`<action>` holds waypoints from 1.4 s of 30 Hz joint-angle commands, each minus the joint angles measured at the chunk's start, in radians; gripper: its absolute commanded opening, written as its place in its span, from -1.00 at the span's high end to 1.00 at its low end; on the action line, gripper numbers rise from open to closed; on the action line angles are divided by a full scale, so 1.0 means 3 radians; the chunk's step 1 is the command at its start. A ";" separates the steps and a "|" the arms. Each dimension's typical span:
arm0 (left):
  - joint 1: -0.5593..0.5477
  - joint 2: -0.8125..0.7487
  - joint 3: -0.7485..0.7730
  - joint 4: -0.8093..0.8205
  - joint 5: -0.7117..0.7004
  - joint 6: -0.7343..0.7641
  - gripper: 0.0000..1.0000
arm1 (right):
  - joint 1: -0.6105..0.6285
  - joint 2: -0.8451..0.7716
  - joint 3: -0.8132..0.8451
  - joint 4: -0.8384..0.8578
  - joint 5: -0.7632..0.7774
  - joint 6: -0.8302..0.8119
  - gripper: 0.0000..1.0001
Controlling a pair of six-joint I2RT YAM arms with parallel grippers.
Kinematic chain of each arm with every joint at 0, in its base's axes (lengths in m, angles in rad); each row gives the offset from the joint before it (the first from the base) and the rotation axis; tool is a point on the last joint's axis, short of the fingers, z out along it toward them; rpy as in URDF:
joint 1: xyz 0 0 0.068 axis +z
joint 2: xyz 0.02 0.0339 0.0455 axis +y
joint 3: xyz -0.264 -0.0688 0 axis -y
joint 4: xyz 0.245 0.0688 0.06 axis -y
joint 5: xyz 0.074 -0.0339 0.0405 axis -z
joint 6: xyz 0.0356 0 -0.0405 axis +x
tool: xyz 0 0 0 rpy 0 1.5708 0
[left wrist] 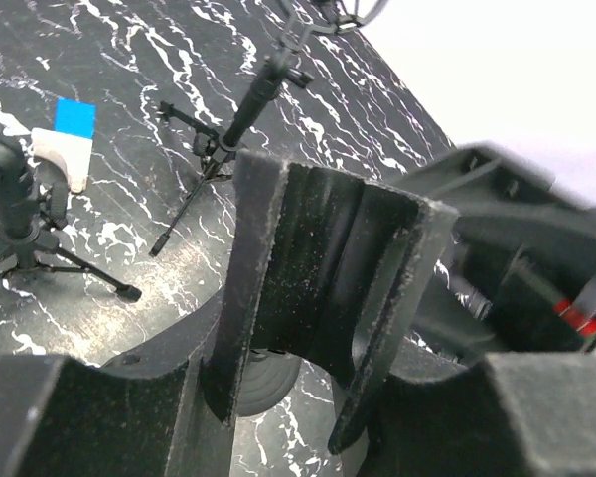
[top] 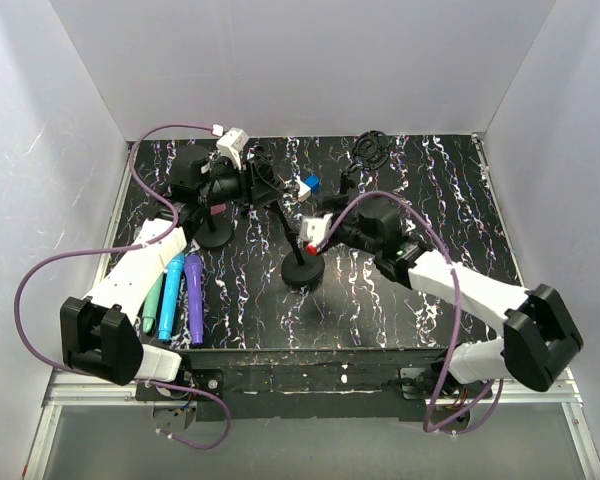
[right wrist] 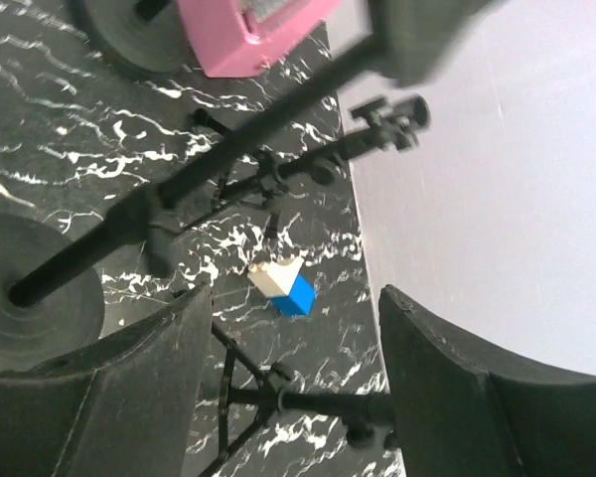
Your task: Remove the microphone from the stand
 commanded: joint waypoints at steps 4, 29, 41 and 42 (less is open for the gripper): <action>-0.0043 -0.0003 0.0347 -0.0079 0.0479 0.0626 1.00 | -0.0082 -0.0533 0.0688 -0.1373 0.0505 0.1561 -0.50; -0.0462 0.0028 0.0720 -0.0651 0.0444 0.1577 -0.15 | -0.0322 -0.0933 0.0636 -0.1870 0.0510 0.2211 -0.48; -0.0544 -0.0054 0.0996 -0.0846 0.0184 0.1680 -0.96 | -0.0424 -0.0969 0.0764 -0.2152 0.0214 0.2242 -0.47; -0.0544 -0.0059 0.1007 -0.0830 0.0128 0.1680 -0.96 | -0.0430 -0.0954 0.0795 -0.2172 0.0117 0.2247 -0.47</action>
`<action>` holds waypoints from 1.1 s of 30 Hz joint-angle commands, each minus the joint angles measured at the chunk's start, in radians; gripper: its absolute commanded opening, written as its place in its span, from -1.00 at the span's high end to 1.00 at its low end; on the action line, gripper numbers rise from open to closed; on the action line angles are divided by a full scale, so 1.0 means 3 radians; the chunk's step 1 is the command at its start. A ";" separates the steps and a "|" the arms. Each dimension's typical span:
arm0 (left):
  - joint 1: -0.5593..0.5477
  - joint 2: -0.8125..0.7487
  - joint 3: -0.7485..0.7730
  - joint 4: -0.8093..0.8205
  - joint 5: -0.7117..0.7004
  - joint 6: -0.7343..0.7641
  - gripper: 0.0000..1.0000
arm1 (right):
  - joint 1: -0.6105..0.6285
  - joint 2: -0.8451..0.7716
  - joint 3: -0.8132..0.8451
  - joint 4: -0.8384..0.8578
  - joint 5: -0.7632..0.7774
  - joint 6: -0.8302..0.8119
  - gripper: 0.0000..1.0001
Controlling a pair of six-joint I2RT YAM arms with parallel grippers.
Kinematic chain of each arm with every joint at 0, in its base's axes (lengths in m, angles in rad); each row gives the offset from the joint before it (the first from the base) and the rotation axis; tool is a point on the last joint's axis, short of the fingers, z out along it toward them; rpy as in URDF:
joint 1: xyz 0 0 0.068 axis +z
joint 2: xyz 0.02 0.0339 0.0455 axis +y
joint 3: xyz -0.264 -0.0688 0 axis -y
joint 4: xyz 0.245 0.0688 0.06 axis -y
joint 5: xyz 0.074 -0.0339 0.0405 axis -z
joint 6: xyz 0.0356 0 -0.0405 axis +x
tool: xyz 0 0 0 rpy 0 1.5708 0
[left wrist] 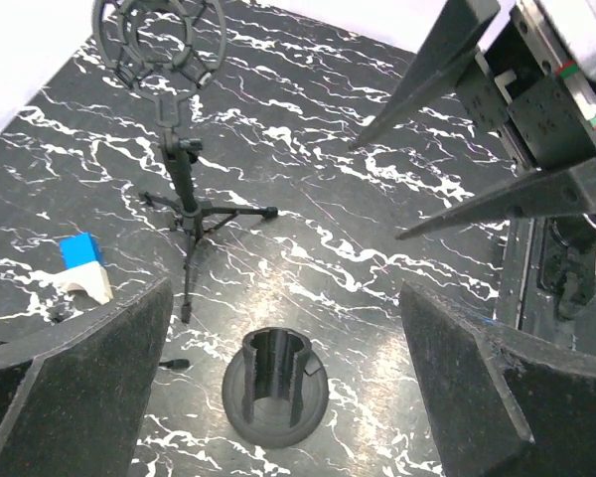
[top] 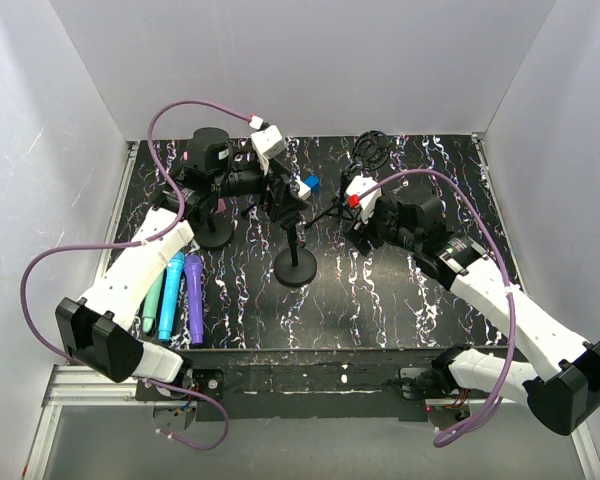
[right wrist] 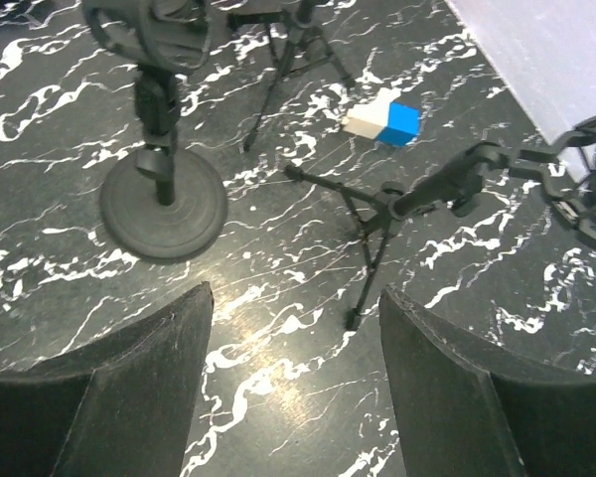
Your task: Remove the microphone from the stand
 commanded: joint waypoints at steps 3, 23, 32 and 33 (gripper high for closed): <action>-0.0020 -0.0193 0.0197 0.0009 -0.0426 0.0086 -0.96 | -0.0016 0.0061 0.0341 -0.0185 -0.0676 0.0078 -0.49; 0.0430 -0.0372 0.0345 0.0198 -0.1235 -0.0440 -0.96 | -0.0016 0.1754 0.1702 -0.0334 -0.2033 0.0671 -0.55; 0.0440 -0.0387 0.0289 0.0224 -0.1210 -0.0435 -0.96 | -0.0011 0.2102 0.1855 -0.0252 -0.2237 0.0702 -0.36; 0.0440 -0.0377 0.0284 0.0229 -0.1205 -0.0440 -0.96 | -0.0016 0.2117 0.1855 -0.0232 -0.2253 0.0712 -0.33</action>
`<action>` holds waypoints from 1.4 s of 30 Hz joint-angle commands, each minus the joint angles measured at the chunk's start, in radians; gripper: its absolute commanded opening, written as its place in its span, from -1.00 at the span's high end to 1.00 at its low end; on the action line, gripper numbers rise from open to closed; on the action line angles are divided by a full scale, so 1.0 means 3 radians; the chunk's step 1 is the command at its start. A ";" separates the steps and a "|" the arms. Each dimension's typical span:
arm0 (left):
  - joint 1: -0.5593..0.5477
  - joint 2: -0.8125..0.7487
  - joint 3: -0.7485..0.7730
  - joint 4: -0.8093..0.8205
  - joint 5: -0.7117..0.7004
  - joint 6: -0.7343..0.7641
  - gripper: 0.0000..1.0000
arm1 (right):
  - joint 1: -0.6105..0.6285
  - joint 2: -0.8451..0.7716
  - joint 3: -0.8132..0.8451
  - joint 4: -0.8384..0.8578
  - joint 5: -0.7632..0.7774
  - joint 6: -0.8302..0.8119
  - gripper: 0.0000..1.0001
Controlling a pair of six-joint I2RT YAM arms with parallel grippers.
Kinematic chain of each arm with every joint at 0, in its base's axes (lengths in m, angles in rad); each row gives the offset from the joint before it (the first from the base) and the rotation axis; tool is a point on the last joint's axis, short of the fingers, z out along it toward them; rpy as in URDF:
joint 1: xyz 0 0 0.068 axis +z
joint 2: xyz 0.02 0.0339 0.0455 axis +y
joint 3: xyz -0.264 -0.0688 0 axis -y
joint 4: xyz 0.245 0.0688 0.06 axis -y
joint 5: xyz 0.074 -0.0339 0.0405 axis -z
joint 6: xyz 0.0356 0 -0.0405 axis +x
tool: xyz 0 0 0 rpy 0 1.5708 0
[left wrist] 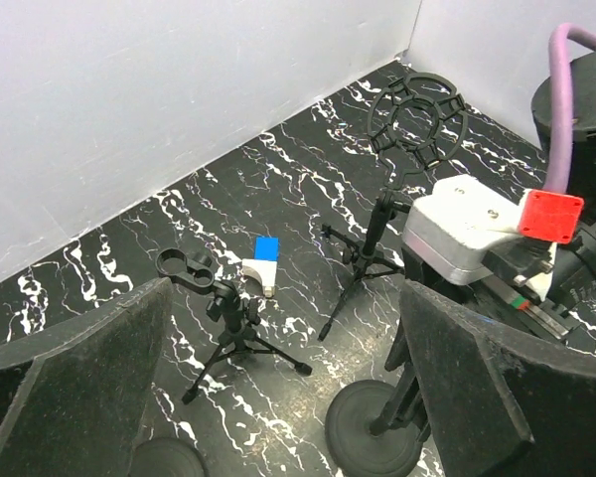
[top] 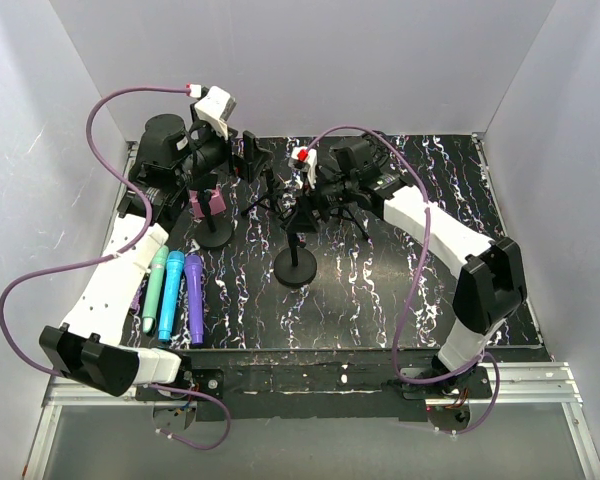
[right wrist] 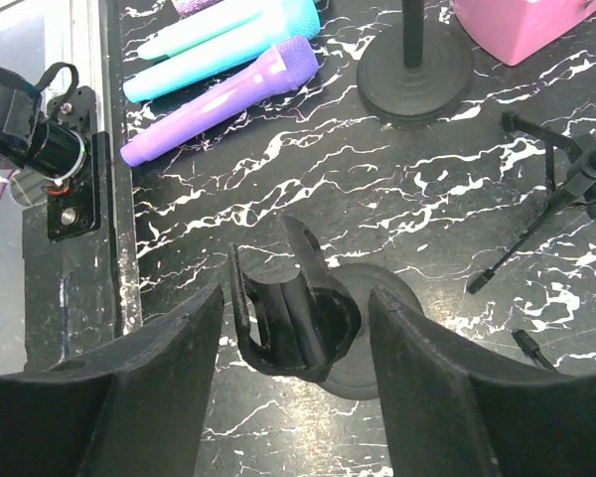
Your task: Remove the microphone from the stand
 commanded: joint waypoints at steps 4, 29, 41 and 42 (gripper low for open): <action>0.0003 -0.0039 0.0065 0.0036 0.0007 -0.0011 -0.96 | 0.0008 0.0026 0.0077 0.0243 -0.0156 0.0201 -0.07; 0.0095 0.0472 0.0239 0.0230 0.0258 -0.0400 -0.96 | -0.0662 -0.1360 -0.0848 -0.0119 0.0442 0.0457 0.51; 0.0100 0.0565 0.0239 0.0291 0.0314 -0.0472 -0.96 | -0.0774 -0.1626 -0.0746 -0.0866 0.0284 0.0350 0.65; 0.0095 0.0580 0.0254 0.0306 0.0319 -0.0482 -0.96 | -0.0790 -0.1656 -0.0731 -0.0947 0.0304 0.0365 0.65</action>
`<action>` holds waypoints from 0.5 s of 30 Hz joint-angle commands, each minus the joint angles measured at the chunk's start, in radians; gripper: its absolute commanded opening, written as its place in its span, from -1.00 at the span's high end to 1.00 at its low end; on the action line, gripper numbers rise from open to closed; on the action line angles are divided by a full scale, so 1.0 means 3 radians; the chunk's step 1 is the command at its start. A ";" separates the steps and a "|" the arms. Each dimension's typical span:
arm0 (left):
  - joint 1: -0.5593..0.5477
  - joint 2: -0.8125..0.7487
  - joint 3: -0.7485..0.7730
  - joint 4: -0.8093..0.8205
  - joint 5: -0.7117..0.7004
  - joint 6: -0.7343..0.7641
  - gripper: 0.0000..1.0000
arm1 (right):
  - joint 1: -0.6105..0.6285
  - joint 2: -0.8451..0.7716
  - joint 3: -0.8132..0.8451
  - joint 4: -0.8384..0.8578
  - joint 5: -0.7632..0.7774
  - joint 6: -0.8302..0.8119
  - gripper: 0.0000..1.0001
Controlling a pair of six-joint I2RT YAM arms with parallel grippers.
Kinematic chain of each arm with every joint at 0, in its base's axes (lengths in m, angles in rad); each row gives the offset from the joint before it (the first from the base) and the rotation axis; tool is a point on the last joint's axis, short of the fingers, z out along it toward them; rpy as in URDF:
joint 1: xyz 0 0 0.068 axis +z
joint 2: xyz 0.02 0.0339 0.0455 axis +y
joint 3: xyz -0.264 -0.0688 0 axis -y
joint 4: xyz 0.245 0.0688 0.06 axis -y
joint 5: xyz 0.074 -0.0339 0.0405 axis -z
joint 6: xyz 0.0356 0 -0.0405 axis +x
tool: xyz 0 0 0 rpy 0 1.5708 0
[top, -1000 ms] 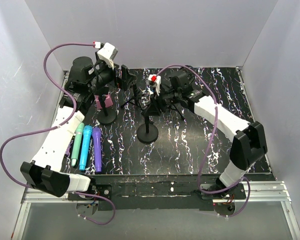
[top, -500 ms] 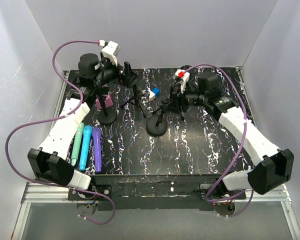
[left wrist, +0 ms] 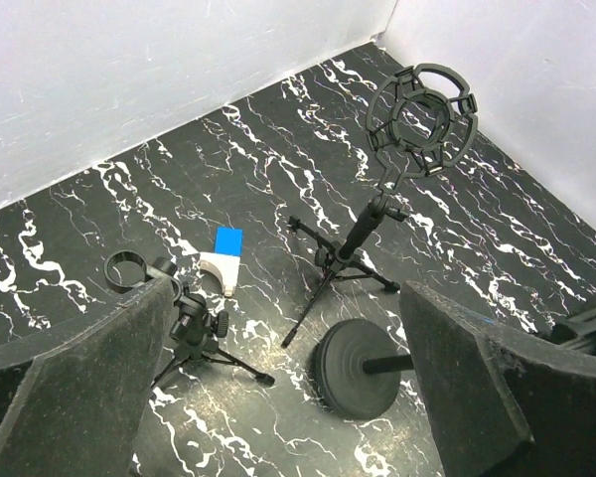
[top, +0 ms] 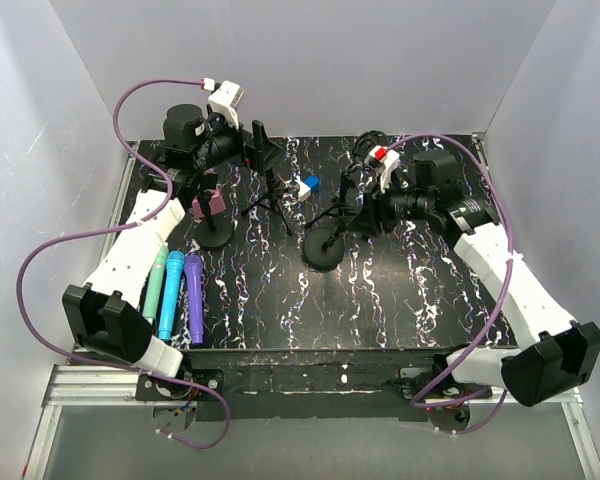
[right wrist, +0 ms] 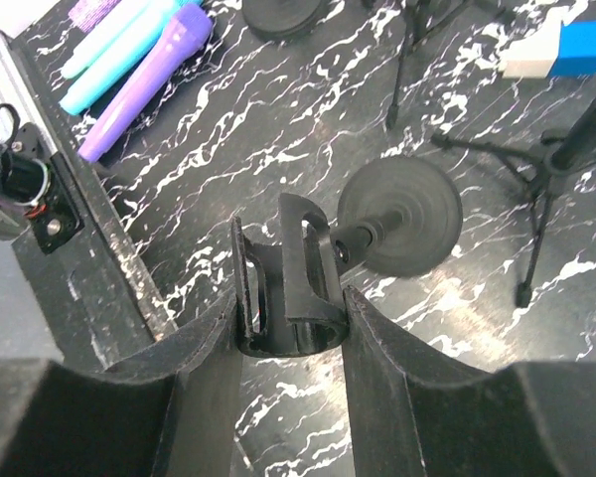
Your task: Remove the microphone from the stand
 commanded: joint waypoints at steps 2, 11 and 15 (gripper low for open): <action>0.0009 0.0035 0.0162 0.0113 0.0076 -0.0063 -0.96 | -0.0097 -0.0234 0.0111 -0.0547 -0.0130 0.0033 0.65; 0.0009 0.0127 0.0136 0.0205 0.0179 -0.0156 -0.96 | -0.0521 -0.0633 -0.0027 -0.0829 0.0084 0.0049 0.68; 0.0009 0.0142 0.0131 0.0216 0.0189 -0.0161 -0.96 | -0.0731 -0.0694 0.0004 -0.0865 0.0177 0.0054 0.69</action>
